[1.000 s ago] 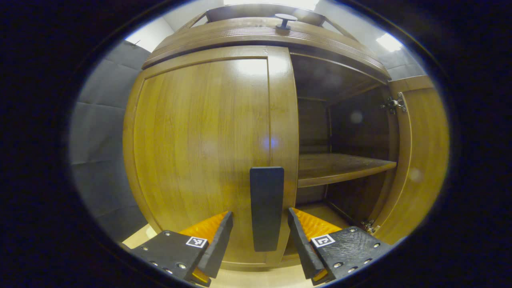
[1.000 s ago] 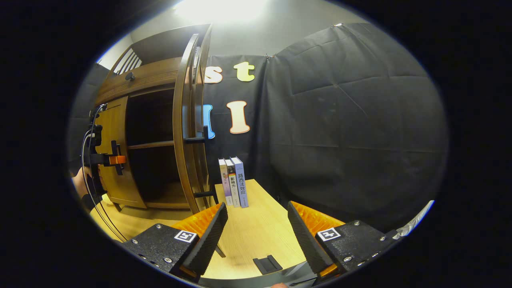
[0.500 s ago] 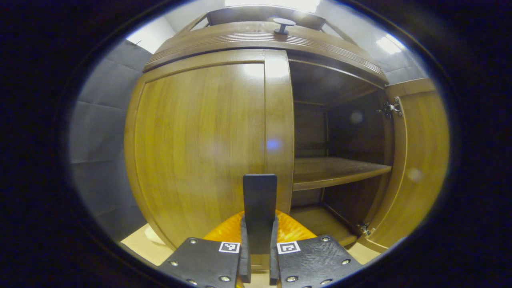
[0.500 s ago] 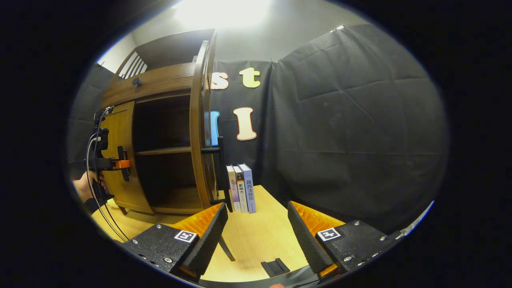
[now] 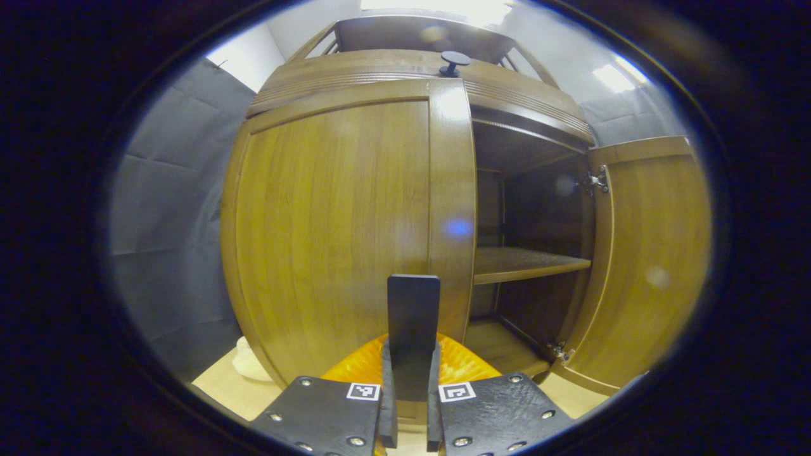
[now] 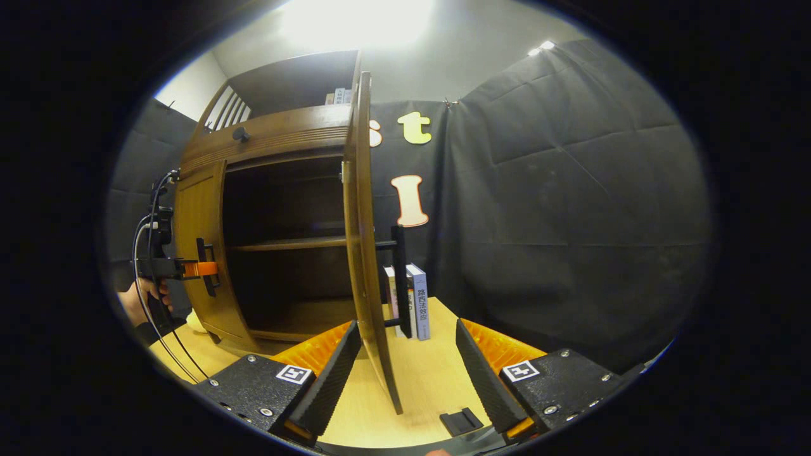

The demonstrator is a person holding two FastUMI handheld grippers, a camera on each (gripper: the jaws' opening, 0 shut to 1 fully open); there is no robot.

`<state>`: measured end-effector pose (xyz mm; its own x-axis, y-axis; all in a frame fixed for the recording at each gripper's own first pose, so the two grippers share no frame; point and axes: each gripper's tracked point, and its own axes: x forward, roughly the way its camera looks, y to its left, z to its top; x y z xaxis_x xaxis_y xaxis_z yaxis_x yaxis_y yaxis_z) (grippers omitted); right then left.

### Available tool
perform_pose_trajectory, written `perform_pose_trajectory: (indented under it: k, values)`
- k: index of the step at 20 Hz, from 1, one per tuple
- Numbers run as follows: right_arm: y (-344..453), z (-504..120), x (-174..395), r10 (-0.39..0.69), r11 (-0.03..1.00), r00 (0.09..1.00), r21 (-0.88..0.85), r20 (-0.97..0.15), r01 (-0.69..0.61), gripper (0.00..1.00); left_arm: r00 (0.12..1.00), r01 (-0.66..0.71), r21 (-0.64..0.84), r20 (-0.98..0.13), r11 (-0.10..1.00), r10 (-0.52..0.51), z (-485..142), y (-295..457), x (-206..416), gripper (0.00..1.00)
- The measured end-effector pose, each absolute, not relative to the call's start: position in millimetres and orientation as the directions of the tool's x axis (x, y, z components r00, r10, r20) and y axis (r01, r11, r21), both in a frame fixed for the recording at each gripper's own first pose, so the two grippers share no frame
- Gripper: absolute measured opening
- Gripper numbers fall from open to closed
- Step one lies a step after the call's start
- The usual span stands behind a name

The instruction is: Open the right door of the double-door shoe cabinet with the right hand, and open the left door with the left hand.

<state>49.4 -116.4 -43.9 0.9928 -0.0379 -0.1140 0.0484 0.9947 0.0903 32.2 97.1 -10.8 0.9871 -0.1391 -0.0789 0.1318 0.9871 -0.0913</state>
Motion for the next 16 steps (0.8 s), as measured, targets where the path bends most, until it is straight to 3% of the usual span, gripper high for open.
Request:
perform_pose_trajectory:
  k: [13, 16]
  values:
    - [-72, -35, 41, 0.027, 0.997, 0.995, 0.074, -0.091, -0.02, 0.93, 0.99, 0.119, -0.113, -0.064, 0.987, -0.127, -10, 142, -43, 0.14]
    - [-61, -37, 40, 0.046, 0.996, 0.994, 0.075, -0.094, -0.039, 0.94, 0.991, 0.108, -0.118, -0.069, 0.987, -0.117, -10, 155, -62, 0.23]
